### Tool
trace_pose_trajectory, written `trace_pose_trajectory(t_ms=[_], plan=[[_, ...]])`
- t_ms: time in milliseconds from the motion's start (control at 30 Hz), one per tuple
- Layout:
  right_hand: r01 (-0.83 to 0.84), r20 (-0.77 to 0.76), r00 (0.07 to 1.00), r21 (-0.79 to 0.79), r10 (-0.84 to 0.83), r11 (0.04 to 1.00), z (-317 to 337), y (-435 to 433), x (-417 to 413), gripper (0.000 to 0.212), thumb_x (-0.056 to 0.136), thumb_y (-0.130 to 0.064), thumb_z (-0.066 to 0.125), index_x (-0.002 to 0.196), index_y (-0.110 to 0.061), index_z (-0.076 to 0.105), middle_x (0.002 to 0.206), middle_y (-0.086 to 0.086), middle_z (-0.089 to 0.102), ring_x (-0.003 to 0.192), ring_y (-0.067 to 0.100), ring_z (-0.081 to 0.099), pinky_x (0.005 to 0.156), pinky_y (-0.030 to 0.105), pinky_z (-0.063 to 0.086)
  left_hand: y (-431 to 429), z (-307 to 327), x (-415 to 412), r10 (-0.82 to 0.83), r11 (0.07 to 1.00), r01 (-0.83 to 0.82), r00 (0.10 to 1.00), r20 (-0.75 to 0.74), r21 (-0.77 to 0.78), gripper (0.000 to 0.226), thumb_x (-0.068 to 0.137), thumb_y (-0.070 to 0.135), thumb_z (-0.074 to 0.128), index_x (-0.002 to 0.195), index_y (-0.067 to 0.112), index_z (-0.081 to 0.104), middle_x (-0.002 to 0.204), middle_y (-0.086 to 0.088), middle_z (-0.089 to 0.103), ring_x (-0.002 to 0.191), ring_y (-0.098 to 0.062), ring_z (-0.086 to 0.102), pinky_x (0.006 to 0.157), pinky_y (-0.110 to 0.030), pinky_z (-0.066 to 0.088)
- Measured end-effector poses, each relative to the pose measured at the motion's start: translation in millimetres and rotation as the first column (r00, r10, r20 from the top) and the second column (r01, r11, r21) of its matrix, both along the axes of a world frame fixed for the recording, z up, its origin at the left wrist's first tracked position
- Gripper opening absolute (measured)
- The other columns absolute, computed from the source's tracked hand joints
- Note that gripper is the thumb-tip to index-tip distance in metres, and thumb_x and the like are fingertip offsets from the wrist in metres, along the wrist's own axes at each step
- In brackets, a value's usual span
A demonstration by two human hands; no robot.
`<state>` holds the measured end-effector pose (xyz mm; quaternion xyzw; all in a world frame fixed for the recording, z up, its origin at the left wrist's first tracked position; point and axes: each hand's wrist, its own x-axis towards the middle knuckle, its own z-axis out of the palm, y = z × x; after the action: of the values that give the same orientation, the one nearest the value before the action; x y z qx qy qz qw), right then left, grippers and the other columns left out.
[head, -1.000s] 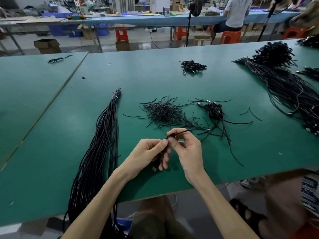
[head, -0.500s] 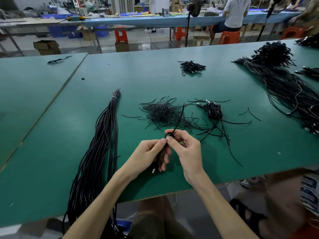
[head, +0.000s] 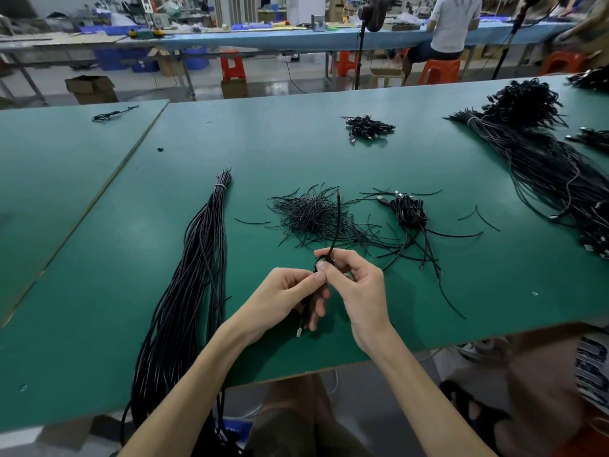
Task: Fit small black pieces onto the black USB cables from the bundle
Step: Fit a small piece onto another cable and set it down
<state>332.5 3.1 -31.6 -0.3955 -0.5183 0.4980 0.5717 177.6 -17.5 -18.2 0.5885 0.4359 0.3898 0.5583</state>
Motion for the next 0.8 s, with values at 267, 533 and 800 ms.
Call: trace_pose_trajectory(t_ms=[267,533,800], plan=[[-0.012,0.000,1.000,-0.045,0.012,0.999,-2,0,0,0.015,0.090,-0.007,0.072,0.089,-0.021,0.078,0.062,-0.006,0.062,0.054,0.011,0.056,0.053,0.024,0.053,5,-11,3,-0.042,0.997,0.047,0.995,-0.091,0.060,0.035,0.111,0.027,0.044,0.087,0.007,0.061,0.075,-0.015,0.074,0.047,-0.024,0.063,0.046,-0.027,0.050],[-0.006,0.031,0.999,-0.064,0.008,0.998,-5,1,-1,0.013,0.089,-0.013,0.073,0.090,-0.025,0.078,0.066,0.001,0.063,0.065,0.016,0.060,0.066,0.031,0.056,4,-15,5,-0.001,0.993,0.026,0.977,-0.212,0.115,0.041,0.112,0.024,0.038,0.085,-0.002,0.054,0.071,-0.012,0.074,0.049,-0.023,0.067,0.040,-0.024,0.048],[-0.005,0.030,1.000,-0.060,0.007,0.998,-5,2,-1,0.011,0.090,-0.017,0.074,0.091,-0.026,0.078,0.074,-0.002,0.069,0.074,0.011,0.064,0.073,0.025,0.057,3,-15,6,0.022,0.990,0.004,0.983,-0.184,0.137,0.044,0.112,0.026,0.039,0.084,-0.004,0.054,0.069,-0.012,0.075,0.047,-0.027,0.067,0.039,-0.026,0.048]])
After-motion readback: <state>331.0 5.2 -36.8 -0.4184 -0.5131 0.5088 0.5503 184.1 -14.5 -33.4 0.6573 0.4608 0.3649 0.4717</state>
